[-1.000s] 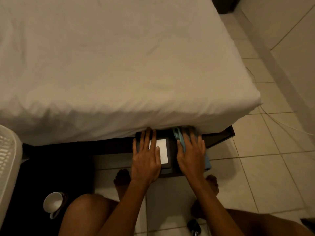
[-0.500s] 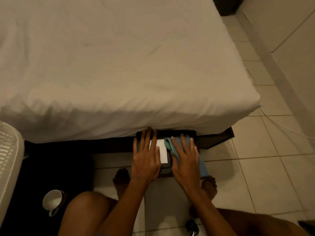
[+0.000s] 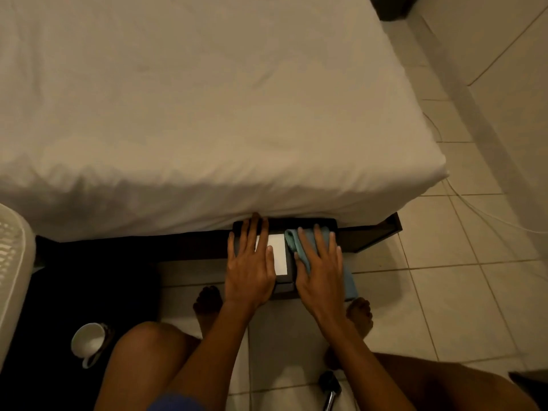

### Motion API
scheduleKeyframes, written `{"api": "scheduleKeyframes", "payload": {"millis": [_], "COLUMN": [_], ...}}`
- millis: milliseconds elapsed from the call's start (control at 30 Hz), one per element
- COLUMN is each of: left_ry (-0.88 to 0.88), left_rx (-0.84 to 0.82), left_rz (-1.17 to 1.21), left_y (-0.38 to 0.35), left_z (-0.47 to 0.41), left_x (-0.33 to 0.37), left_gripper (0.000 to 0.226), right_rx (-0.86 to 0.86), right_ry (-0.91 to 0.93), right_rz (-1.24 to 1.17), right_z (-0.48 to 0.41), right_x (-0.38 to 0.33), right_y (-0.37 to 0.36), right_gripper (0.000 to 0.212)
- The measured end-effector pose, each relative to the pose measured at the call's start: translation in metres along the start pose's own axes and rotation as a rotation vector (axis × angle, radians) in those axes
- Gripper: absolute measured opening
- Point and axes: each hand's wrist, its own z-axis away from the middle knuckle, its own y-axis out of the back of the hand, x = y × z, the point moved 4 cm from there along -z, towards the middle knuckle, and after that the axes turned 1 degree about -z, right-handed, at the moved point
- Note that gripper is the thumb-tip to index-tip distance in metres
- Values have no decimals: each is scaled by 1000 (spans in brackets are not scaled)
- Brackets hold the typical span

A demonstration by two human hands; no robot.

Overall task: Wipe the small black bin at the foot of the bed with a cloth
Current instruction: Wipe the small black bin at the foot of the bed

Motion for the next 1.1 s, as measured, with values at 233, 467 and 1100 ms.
{"api": "scheduleKeyframes", "payload": {"millis": [233, 467, 1100], "left_ry": [5, 4, 23], "left_rx": [5, -2, -3], "left_rz": [0, 0, 23], "left_y": [-2, 0, 3], "left_z": [0, 1, 0], "left_x": [0, 0, 2], "left_gripper": [59, 60, 58], "right_rx": [0, -13, 32], "right_ry": [62, 31, -69], "right_rz": [87, 5, 85], "right_z": [-7, 35, -23], "right_x": [7, -4, 21], "right_y": [2, -7, 14], "right_gripper": [60, 63, 59]}}
